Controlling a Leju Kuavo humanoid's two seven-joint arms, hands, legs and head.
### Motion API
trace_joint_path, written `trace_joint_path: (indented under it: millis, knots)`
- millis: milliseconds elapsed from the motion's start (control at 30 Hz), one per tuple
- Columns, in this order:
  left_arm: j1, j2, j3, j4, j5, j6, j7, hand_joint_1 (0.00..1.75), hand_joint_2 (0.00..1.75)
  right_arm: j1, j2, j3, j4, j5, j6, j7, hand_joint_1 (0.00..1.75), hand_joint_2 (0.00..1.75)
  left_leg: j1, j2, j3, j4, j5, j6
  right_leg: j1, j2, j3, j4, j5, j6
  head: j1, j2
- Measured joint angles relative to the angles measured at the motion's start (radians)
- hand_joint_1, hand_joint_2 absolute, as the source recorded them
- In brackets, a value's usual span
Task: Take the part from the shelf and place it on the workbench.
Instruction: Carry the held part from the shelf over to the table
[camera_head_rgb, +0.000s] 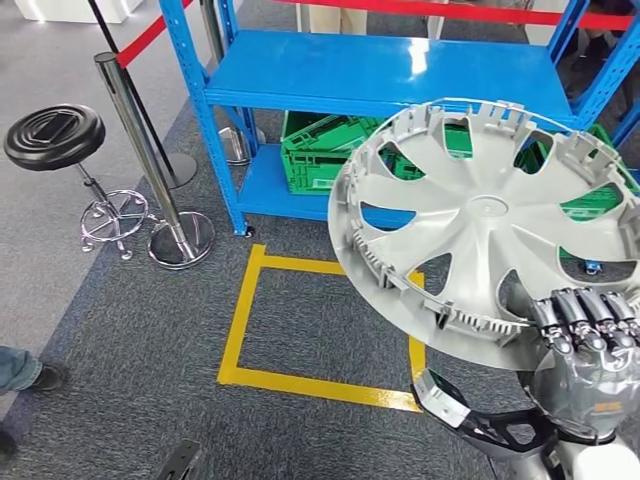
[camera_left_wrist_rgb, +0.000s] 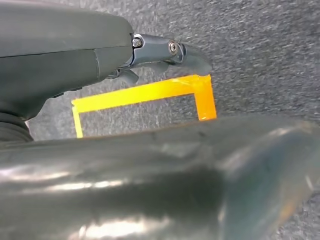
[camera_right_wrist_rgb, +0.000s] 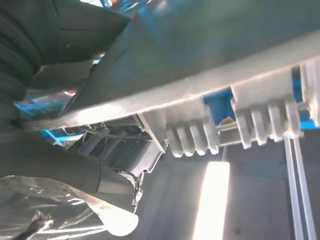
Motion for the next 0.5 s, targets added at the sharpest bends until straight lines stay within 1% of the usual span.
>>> trace_joint_path:
  millis: [33, 67, 100, 133, 167, 200, 233, 267, 300, 333, 367, 400, 433, 467, 500]
  knots:
    - [0.002, -0.001, 0.0, 0.0, 0.0, -0.001, 0.0, 0.0, 0.0, 0.001, 0.001, 0.0, 0.0, 0.0, 0.0, -0.003, 1.75, 1.75, 0.0, 0.002, -0.011, -0.002, 0.013, 0.006, -0.002, 0.001, -0.006, 0.0, -0.005, 0.006, -0.001, 0.0]
    - [0.004, -0.001, 0.0, 0.0, 0.0, -0.002, 0.0, 0.0, 0.0, 0.003, 0.002, 0.0, 0.0, 0.0, 0.0, -0.005, 1.75, 1.75, 0.001, 0.004, -0.024, -0.004, 0.026, 0.014, -0.002, 0.003, -0.015, 0.014, -0.031, 0.01, 0.001, 0.0]
    - [0.007, -0.001, 0.0, 0.0, 0.0, -0.002, 0.001, 0.0, 0.0, 0.005, 0.002, 0.0, 0.0, 0.0, 0.0, -0.007, 1.75, 1.75, 0.002, 0.006, -0.039, -0.005, 0.041, 0.021, -0.003, 0.005, -0.028, 0.049, -0.082, 0.012, 0.004, 0.0]
    - [0.008, -0.001, 0.0, 0.0, 0.0, -0.002, 0.001, 0.0, 0.0, 0.006, 0.003, 0.0, 0.0, 0.0, 0.0, -0.009, 1.75, 1.75, 0.001, 0.007, -0.055, -0.004, 0.055, 0.026, -0.003, 0.006, -0.04, 0.103, -0.142, 0.014, 0.006, 0.0]
    - [0.009, 0.0, 0.0, 0.0, 0.0, -0.002, 0.001, 0.0, 0.0, 0.007, 0.003, 0.0, 0.0, 0.0, 0.0, -0.011, 1.75, 1.75, -0.001, 0.008, -0.072, -0.003, 0.069, 0.029, -0.002, 0.006, -0.049, 0.168, -0.195, 0.014, 0.01, 0.0]
    - [0.009, 0.0, 0.0, 0.0, 0.0, -0.002, 0.001, 0.0, 0.0, 0.007, 0.003, 0.0, 0.0, 0.0, 0.0, -0.011, 1.75, 1.75, -0.003, 0.008, -0.092, 0.0, 0.084, 0.031, -0.002, 0.006, -0.053, 0.232, -0.223, 0.015, 0.011, 0.0]
    - [0.009, 0.0, 0.0, 0.0, 0.0, -0.002, 0.001, 0.0, 0.0, 0.007, 0.004, 0.0, 0.0, 0.0, 0.0, -0.012, 1.75, 1.75, -0.004, 0.008, -0.112, 0.004, 0.097, 0.031, -0.001, 0.006, -0.046, 0.272, -0.218, 0.014, 0.012, 0.0]
    - [0.009, -0.001, 0.0, 0.0, 0.0, -0.002, 0.001, 0.0, 0.0, 0.007, 0.004, 0.0, 0.0, 0.0, 0.0, -0.013, 1.75, 1.75, -0.005, 0.008, -0.134, 0.009, 0.109, 0.03, 0.0, 0.006, -0.026, 0.283, -0.191, 0.013, 0.013, 0.0]
    - [0.009, -0.002, -0.001, 0.0, 0.0, -0.002, 0.0, 0.0, 0.0, 0.007, 0.005, 0.0, 0.0, 0.0, 0.0, -0.014, 1.75, 1.75, -0.005, 0.009, -0.155, 0.016, 0.119, 0.028, 0.001, 0.006, 0.01, 0.262, -0.158, 0.011, 0.013, 0.0]
    - [0.009, -0.003, -0.001, 0.0, 0.0, -0.002, 0.0, 0.0, 0.0, 0.007, 0.006, 0.0, 0.0, 0.0, 0.0, -0.015, 1.75, 1.75, -0.005, 0.008, -0.173, 0.024, 0.129, 0.025, 0.002, 0.006, 0.062, 0.208, -0.142, 0.008, 0.013, 0.0]
    - [0.009, -0.004, -0.001, 0.0, 0.0, -0.002, 0.0, 0.0, 0.0, 0.006, 0.007, 0.0, 0.0, 0.0, 0.0, -0.017, 1.75, 1.75, -0.007, 0.008, -0.187, 0.033, 0.137, 0.022, 0.003, 0.006, 0.126, 0.13, -0.147, 0.005, 0.013, 0.0]
    - [0.009, -0.005, -0.002, 0.0, 0.0, -0.002, -0.001, 0.0, 0.0, 0.006, 0.009, 0.0, 0.0, 0.0, 0.0, -0.018, 1.75, 1.75, -0.008, 0.007, -0.197, 0.039, 0.145, 0.018, 0.004, 0.006, 0.18, 0.058, -0.167, 0.002, 0.012, 0.0]
    - [0.009, -0.005, -0.002, 0.0, 0.0, -0.002, -0.001, 0.0, 0.0, 0.006, 0.011, -0.001, 0.0, 0.0, 0.0, -0.019, 1.75, 1.75, -0.009, 0.007, -0.202, 0.044, 0.154, 0.014, 0.006, 0.007, 0.214, 0.004, -0.188, 0.0, 0.012, 0.0]
    - [0.009, -0.006, -0.002, 0.0, 0.0, -0.002, -0.002, 0.0, 0.0, 0.006, 0.013, -0.001, 0.0, 0.0, 0.0, -0.019, 1.75, 1.75, -0.009, 0.007, -0.205, 0.045, 0.163, 0.009, 0.008, 0.007, 0.228, -0.025, -0.199, -0.003, 0.012, 0.0]
    - [0.009, -0.005, -0.002, 0.0, 0.0, -0.002, -0.002, 0.0, 0.0, 0.006, 0.014, -0.001, 0.0, 0.0, 0.0, -0.019, 1.75, 1.75, -0.007, 0.007, -0.208, 0.044, 0.172, 0.004, 0.007, 0.006, 0.221, -0.029, -0.196, -0.008, 0.012, 0.0]
